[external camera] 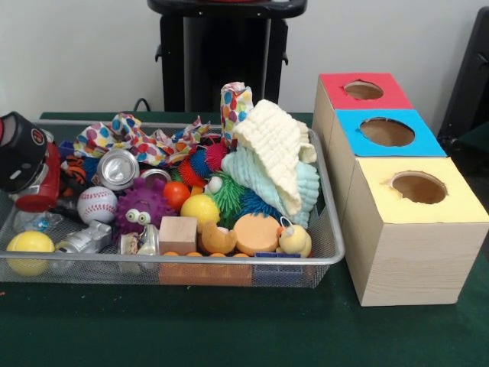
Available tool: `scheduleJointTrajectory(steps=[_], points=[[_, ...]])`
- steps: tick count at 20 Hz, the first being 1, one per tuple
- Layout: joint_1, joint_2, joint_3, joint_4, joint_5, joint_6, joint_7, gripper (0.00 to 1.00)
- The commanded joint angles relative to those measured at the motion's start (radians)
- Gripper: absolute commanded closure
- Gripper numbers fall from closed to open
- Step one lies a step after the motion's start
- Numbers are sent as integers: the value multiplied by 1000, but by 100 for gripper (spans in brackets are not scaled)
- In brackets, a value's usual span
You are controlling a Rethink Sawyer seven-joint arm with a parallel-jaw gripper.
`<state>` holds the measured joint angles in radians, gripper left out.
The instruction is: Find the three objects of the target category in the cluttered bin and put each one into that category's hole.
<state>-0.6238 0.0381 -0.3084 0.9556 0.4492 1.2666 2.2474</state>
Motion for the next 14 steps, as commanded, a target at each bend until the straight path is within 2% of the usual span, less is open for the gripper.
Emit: scheduleJointTrajectory(steps=[1,3,10,14], points=[[18,98,-38,-48,-144,-574,120,0],[27,95,-58,-50,-158,-573,139,0],[49,83,-97,-24,-192,-679,182,0],[53,81,-108,-20,-197,-704,198,0]])
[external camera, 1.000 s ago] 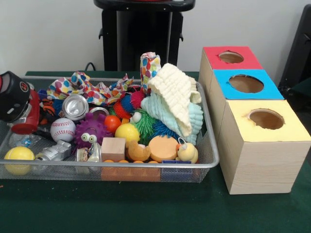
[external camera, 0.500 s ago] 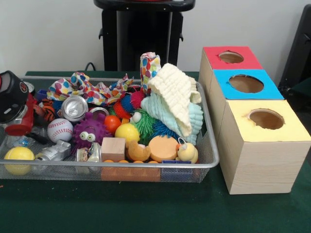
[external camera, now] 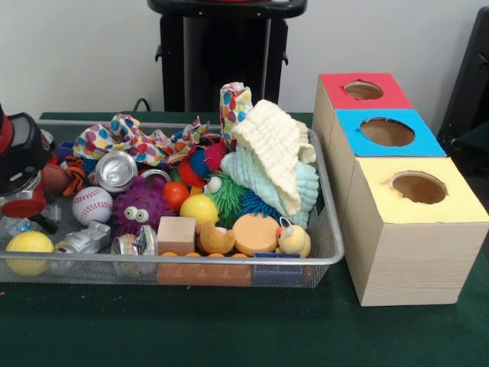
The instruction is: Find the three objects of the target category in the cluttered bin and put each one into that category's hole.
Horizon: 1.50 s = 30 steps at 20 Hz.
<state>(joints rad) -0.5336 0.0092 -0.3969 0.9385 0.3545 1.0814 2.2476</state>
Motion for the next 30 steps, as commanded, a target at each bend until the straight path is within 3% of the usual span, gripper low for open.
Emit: scheduleJointTrajectory(steps=[1,14,16,18,24,26,30], points=[[-38,110,-18,-2,-101,-520,195,0],[-42,103,-19,11,-97,-539,195,0],[-42,99,-9,46,-79,-625,250,0],[-42,84,12,105,-77,-781,307,0],[-104,-5,158,270,-36,-915,284,0],[-101,-17,153,295,-9,-894,302,0],[-41,-6,46,301,61,-782,394,0]])
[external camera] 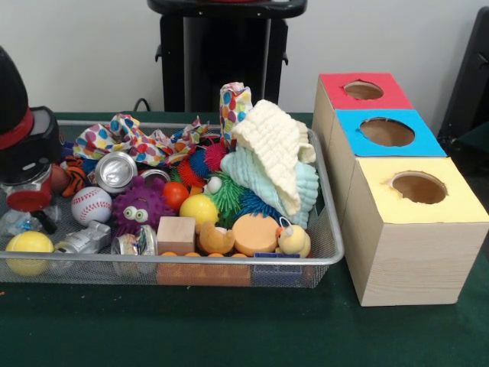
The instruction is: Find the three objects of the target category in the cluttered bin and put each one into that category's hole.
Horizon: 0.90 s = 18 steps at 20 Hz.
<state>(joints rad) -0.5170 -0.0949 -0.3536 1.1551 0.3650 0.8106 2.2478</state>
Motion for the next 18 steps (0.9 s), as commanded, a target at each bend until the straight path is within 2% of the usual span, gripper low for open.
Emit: scheduleJointTrajectory(steps=[1,4,9,13,16,17,18], points=[[-54,96,-4,93,67,-494,398,0],[-57,92,-3,100,113,-442,385,0],[-63,93,20,126,171,-483,368,0],[-65,86,31,151,181,-516,340,0],[-63,91,24,142,153,-543,287,0],[-75,84,44,152,157,-553,263,100],[-78,83,49,154,155,-557,258,100]])
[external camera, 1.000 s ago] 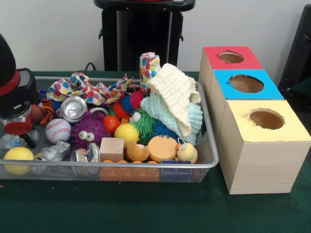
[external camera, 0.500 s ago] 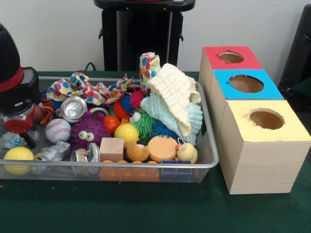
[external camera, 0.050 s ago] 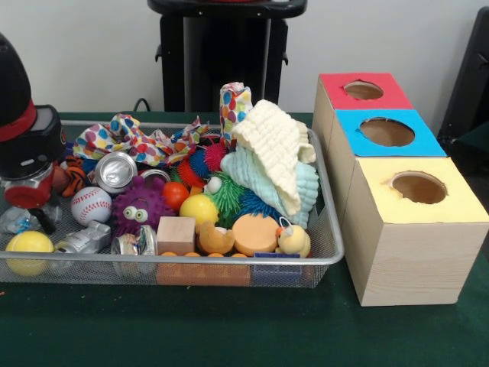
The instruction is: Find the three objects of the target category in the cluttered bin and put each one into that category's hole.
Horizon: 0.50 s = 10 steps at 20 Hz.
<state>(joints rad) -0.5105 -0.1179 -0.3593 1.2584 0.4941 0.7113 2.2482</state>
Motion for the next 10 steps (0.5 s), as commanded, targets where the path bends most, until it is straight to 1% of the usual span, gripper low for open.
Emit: scheduleJointTrajectory(steps=[1,3,4,5,10], points=[[-89,104,60,52,24,-462,251,100],[-90,103,61,51,18,-477,245,100],[-100,93,79,61,14,-506,239,100],[-96,91,75,64,22,-520,258,100],[-83,84,56,73,34,-501,276,100]])
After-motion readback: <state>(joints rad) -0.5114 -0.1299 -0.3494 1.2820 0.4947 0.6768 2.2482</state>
